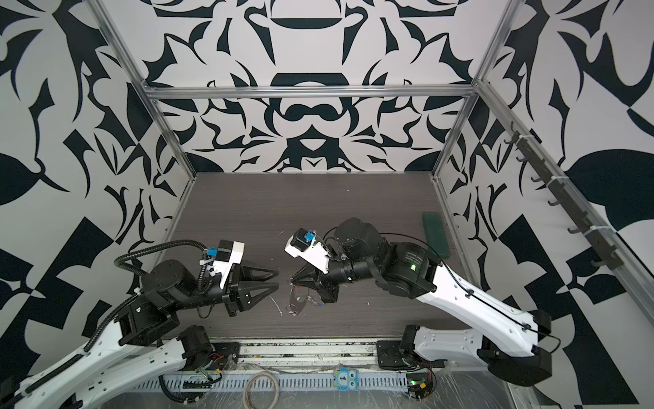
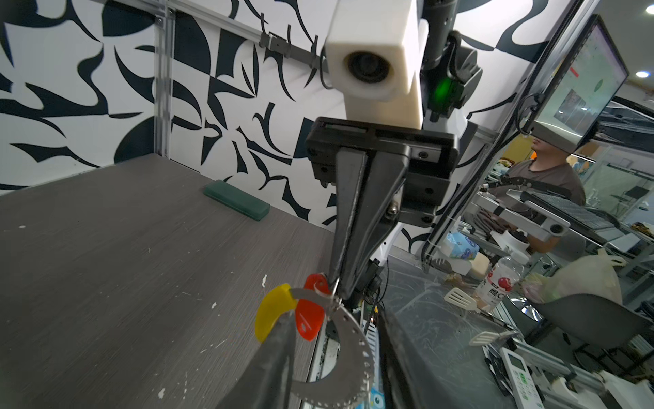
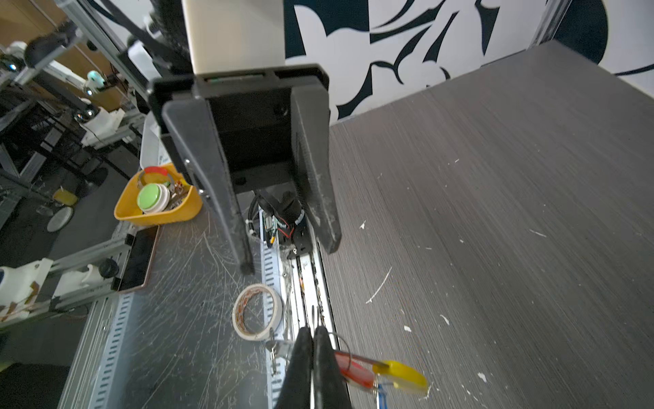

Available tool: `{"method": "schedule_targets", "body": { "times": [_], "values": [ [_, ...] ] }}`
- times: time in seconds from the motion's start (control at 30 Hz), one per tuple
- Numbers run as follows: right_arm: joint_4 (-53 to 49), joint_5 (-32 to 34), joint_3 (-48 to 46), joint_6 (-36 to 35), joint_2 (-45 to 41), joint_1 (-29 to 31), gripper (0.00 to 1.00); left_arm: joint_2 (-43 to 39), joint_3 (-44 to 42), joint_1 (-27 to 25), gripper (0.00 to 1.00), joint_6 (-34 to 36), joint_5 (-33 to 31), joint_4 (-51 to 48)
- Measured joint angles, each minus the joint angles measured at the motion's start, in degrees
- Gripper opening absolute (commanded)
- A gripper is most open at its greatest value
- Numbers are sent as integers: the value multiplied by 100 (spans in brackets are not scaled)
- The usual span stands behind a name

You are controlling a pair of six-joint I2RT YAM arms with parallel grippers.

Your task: Remove the keys from the keyring

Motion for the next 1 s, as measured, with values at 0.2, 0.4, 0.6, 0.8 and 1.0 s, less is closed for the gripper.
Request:
{"method": "schedule_targets", "body": {
  "times": [0.2,0.4,0.6,0.8,1.0],
  "values": [
    [-525,-186,205,-219,210,0,0,348,85,0,31,114,389,-229],
    [-616,-361,245,-313,219,0,0,562,90,0,23,136,612,-302],
    [-616,-448,245,-313,221,0,0,597,90,0,18,122,793,-262],
    [-610,-463,245,-310,221,0,0,756,94,0,15,66,1005,-216],
    [-568,-472,245,-308,249,0,0,831,114,0,13,52,1091,-210]
  ]
}}
